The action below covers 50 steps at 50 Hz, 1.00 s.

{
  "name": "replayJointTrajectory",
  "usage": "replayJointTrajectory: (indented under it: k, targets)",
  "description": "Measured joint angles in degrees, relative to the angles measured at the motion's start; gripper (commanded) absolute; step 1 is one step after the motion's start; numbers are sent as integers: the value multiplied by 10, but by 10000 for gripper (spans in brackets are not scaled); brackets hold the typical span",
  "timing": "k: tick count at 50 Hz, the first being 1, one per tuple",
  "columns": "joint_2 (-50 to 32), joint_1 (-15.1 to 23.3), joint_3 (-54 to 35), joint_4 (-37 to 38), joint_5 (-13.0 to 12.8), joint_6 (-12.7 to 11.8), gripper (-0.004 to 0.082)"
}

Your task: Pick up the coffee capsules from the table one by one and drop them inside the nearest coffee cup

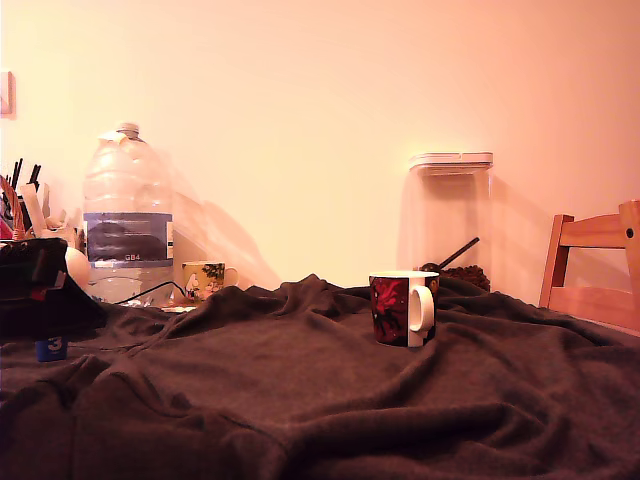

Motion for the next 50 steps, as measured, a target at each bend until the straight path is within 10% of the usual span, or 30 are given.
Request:
replayJointTrajectory:
  k: [50]
  targets:
    - [0, 120, -5, 35, -34, 1, 607]
